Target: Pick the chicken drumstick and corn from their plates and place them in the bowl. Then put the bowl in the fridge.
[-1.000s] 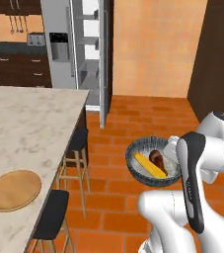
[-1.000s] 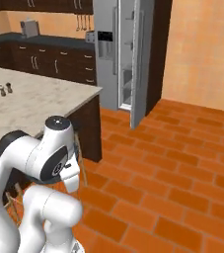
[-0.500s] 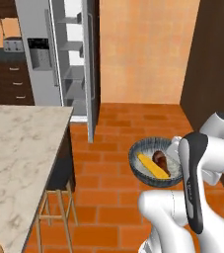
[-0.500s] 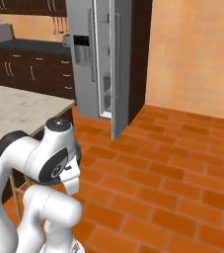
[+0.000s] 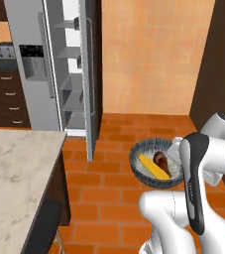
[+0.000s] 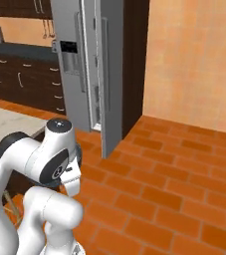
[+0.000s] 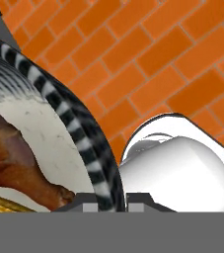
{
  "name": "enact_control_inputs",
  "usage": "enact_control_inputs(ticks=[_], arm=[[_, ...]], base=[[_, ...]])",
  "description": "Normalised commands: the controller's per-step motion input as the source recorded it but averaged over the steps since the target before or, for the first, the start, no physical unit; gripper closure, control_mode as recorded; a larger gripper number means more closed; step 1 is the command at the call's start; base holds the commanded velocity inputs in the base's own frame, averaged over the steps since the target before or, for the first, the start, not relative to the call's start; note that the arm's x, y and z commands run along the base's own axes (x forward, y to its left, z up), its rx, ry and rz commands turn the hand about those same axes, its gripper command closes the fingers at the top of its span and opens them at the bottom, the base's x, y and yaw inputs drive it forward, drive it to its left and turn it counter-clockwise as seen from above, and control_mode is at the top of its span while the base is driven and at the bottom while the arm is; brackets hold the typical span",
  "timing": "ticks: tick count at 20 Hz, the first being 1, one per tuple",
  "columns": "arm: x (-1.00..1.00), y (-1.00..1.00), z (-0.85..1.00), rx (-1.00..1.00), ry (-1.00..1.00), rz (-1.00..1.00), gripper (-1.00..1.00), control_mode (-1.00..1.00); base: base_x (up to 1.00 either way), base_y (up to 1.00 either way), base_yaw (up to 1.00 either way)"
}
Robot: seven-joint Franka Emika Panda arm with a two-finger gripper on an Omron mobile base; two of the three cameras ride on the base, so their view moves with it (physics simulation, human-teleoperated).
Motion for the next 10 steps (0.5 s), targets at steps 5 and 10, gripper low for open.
enact_control_inputs(ticks=[5, 10], arm=[[0.00, 0.00, 0.00, 0.00, 0.00, 0.00, 1.00, 1.00], [0.00, 0.00, 0.00, 0.00, 0.00, 0.00, 1.00, 1.00]], base=[[1.00, -0.37, 0.07], [1.00, -0.25, 0.13]])
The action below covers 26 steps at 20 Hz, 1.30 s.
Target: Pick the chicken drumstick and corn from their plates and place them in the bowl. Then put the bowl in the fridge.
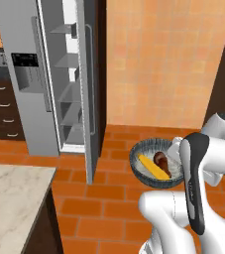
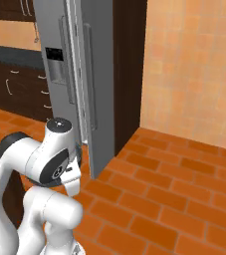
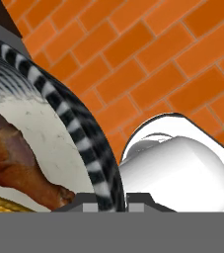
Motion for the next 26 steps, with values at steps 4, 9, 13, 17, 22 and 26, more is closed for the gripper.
enact_control_inputs(ticks=[4, 9, 13, 17, 22, 26], arm=[[0.00, 0.00, 0.00, 0.00, 0.00, 0.00, 1.00, 1.00], [0.00, 0.00, 0.00, 0.00, 0.00, 0.00, 1.00, 1.00], [0.00, 0.00, 0.00, 0.00, 0.00, 0.00, 1.00, 1.00], [0.00, 0.00, 0.00, 0.00, 0.00, 0.00, 1.00, 1.00], [0.00, 0.00, 0.00, 0.00, 0.00, 0.00, 1.00, 1.00], [0.00, 0.00, 0.00, 0.00, 0.00, 0.00, 1.00, 1.00]], base=[[1.00, -0.18, 0.27], [1.00, -0.02, 0.40], [0.87, 0.00, 0.62], [0.26, 0.00, 0.77], [0.00, 0.12, 0.81], [0.75, -0.13, 0.40]])
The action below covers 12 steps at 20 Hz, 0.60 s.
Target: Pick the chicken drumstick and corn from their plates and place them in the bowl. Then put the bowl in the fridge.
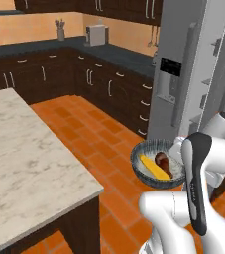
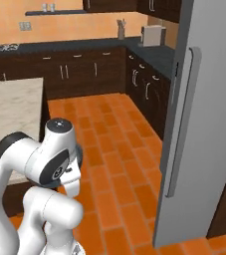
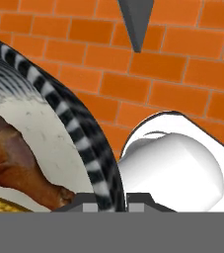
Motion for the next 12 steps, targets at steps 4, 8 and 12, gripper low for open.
enact_control_inputs(ticks=[4, 8, 12], arm=[[0.00, 0.00, 0.00, 0.00, 0.00, 0.00, 1.00, 1.00], [0.00, 0.00, 0.00, 0.00, 0.00, 0.00, 1.00, 1.00], [0.00, 0.00, 0.00, 0.00, 0.00, 0.00, 1.00, 1.00]], base=[[0.65, -0.06, 0.06], [0.69, -0.13, 0.15], [0.21, -0.51, 0.27]])
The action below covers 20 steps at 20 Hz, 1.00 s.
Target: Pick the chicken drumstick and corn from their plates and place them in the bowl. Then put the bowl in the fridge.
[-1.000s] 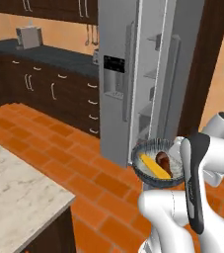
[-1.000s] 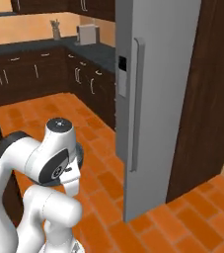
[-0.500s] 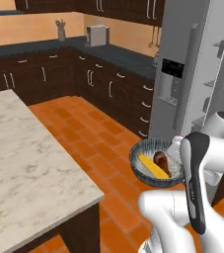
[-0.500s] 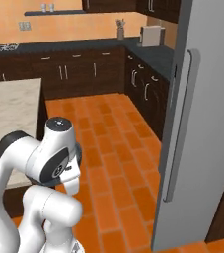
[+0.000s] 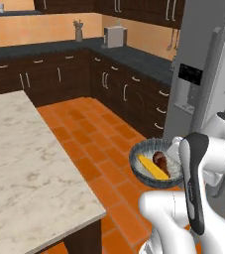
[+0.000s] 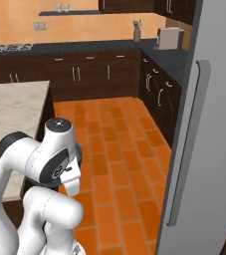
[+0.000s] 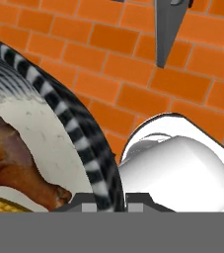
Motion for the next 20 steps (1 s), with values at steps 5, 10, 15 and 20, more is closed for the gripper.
enact_control_inputs(ticks=[5, 10, 15, 20], arm=[[0.00, 0.00, 0.00, 0.00, 0.00, 0.00, 1.00, 1.00], [0.00, 0.00, 0.00, 0.00, 0.00, 0.00, 1.00, 1.00], [0.00, 0.00, 0.00, 0.00, 0.00, 0.00, 1.00, 1.00], [0.00, 0.00, 0.00, 0.00, 0.00, 0.00, 1.00, 1.00]], base=[[0.24, -0.41, 0.17], [0.25, -0.30, 0.25], [0.50, -0.07, 0.17], [0.86, 0.00, 0.04]])
